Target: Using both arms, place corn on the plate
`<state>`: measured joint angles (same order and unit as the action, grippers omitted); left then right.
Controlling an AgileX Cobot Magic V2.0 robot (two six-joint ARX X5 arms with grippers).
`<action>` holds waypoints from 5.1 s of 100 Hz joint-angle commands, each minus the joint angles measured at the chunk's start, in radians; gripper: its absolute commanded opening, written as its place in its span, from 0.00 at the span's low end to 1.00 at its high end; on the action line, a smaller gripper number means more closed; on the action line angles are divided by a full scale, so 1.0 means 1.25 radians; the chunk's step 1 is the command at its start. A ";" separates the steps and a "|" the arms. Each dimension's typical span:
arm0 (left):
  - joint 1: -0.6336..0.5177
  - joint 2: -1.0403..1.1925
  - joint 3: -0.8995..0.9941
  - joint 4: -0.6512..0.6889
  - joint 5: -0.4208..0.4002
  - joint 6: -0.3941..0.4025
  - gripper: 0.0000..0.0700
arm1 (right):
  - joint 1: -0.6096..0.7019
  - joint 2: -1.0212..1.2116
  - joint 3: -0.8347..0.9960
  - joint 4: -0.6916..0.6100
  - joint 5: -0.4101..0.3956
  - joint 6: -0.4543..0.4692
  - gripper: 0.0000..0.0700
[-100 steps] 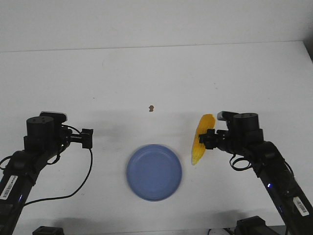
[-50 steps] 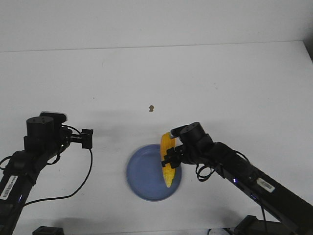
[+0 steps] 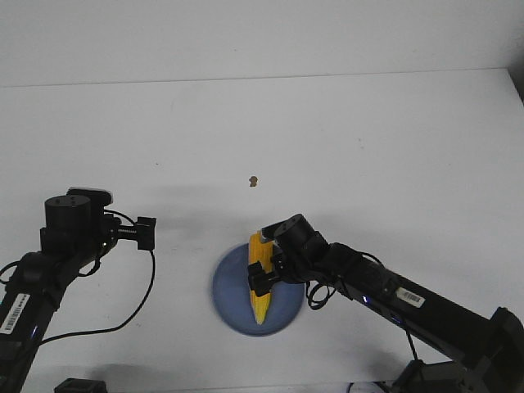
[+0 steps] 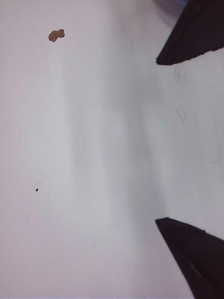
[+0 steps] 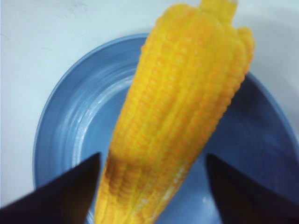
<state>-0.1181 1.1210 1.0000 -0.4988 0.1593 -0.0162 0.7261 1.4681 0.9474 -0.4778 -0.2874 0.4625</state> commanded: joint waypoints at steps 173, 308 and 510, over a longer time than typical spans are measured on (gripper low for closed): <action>-0.001 -0.532 -0.348 0.211 -0.017 -0.109 1.00 | -0.366 -0.913 -0.330 0.080 0.300 -0.251 0.94; -0.001 -0.544 -0.348 0.210 -0.044 -0.051 0.01 | -0.366 -0.913 -0.330 0.107 0.362 -0.289 0.00; 0.064 -0.894 -0.789 0.528 -0.045 -0.059 0.01 | -0.366 -0.913 -0.330 0.110 0.362 -0.289 0.00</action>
<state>-0.0395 0.0048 0.0338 0.1513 0.1036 -0.0952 0.2665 0.3233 0.5217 -0.3538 0.1608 0.1078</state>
